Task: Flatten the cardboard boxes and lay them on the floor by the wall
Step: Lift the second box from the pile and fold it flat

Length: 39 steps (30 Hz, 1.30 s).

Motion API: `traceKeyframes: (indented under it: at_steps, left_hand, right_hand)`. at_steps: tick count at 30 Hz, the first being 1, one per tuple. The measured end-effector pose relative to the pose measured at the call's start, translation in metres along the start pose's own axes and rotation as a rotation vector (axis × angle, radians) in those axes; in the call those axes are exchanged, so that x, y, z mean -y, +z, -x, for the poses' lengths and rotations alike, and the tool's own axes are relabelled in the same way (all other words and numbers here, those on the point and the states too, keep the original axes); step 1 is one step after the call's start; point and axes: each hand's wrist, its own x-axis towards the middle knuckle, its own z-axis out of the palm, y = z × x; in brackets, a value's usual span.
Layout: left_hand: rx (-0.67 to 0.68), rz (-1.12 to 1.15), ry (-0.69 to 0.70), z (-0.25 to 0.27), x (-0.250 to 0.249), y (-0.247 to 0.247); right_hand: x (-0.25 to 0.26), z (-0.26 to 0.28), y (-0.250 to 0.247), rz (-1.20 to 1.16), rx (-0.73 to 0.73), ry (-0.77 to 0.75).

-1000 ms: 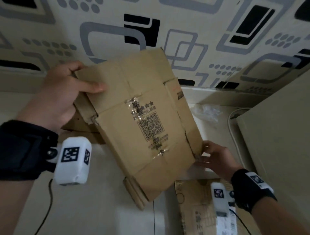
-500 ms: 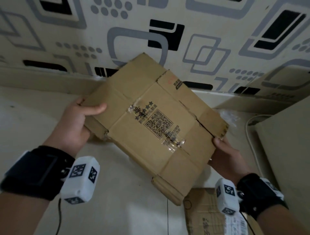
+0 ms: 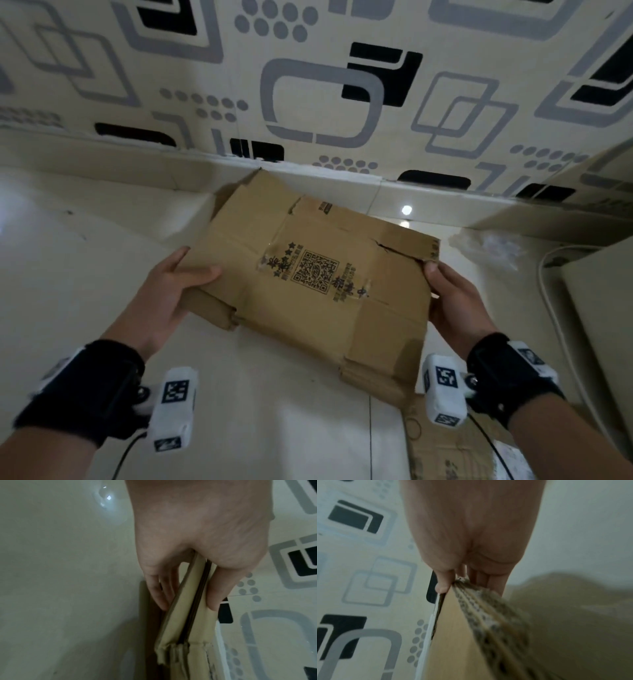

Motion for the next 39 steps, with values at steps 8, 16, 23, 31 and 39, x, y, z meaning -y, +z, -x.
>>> traceKeyframes:
  at_steps: [8, 16, 23, 31, 39]
  left_hand:
    - [-0.195, -0.092, 0.060, 0.000, 0.021, -0.012]
    - [-0.326, -0.170, 0.099, -0.012, 0.036, -0.015]
    - [-0.417, -0.424, 0.190, -0.014, 0.049, -0.009]
    - [-0.606, -0.635, 0.172, -0.016, 0.054, -0.018]
    - [-0.607, -0.682, 0.164, -0.011, 0.034, -0.014]
  right_hand:
    - [-0.001, -0.029, 0.036, 0.101, -0.065, -0.021]
    - [-0.004, -0.040, 0.055, 0.039, -0.023, 0.042]
    - [-0.017, -0.043, 0.059, 0.207, -0.057, -0.051]
    - [-0.024, -0.062, 0.063, 0.538, 0.014, -0.090]
    - [-0.022, -0.056, 0.060, 0.657, 0.092, -0.047]
